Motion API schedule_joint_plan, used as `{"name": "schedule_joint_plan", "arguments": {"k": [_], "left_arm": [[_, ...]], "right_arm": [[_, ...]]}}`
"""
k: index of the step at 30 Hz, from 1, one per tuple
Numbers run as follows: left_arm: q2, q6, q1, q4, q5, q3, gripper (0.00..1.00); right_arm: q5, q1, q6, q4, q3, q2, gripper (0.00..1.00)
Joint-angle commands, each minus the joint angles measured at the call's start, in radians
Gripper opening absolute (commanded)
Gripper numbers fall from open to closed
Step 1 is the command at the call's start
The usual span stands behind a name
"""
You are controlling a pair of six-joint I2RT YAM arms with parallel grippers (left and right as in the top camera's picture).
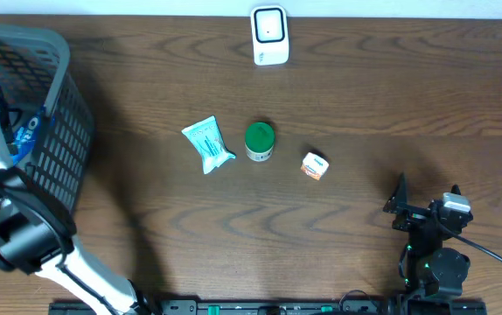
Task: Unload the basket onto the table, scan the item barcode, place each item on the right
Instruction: 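Move the left gripper back into the basket toward the Oreo pack, then grasp the blue Oreo pack and lift it out of the basket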
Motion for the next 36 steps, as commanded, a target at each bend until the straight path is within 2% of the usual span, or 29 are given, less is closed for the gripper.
{"name": "schedule_joint_plan", "arguments": {"k": [1, 9, 20, 27, 28, 29, 30, 33, 36], "left_arm": [[0.061, -0.014, 0.002, 0.027, -0.021, -0.001, 0.98], [0.167, -0.073, 0.002, 0.076, 0.008, -0.001, 0.98], [0.265, -0.076, 0.007, 0.123, 0.05, -0.001, 0.98], [0.346, -0.059, 0.032, 0.114, 0.047, -0.002, 0.57], [0.357, -0.034, 0.035, 0.114, 0.047, -0.002, 0.42], [0.361, 0.003, 0.038, 0.111, 0.047, -0.002, 0.2], [0.36, 0.022, 0.038, 0.105, 0.047, -0.002, 0.08], [0.338, 0.087, 0.039, 0.076, 0.049, 0.004, 0.07], [0.289, 0.101, 0.039, 0.029, 0.051, 0.024, 0.07]], "right_arm": [[-0.005, -0.006, 0.005, -0.005, -0.001, -0.005, 0.99], [-0.005, -0.006, 0.005, -0.005, -0.001, -0.005, 0.99], [-0.005, -0.006, 0.005, -0.005, -0.001, -0.005, 0.99], [-0.005, -0.006, 0.005, -0.005, -0.001, -0.005, 0.99], [-0.005, -0.006, 0.005, -0.005, -0.001, -0.005, 0.99], [-0.005, -0.006, 0.005, -0.005, -0.001, -0.005, 0.99], [-0.005, -0.006, 0.005, -0.005, -0.001, -0.005, 0.99], [-0.005, -0.006, 0.005, -0.005, -0.001, -0.005, 0.99], [-0.005, -0.006, 0.005, -0.005, -0.001, -0.005, 0.99]]}}
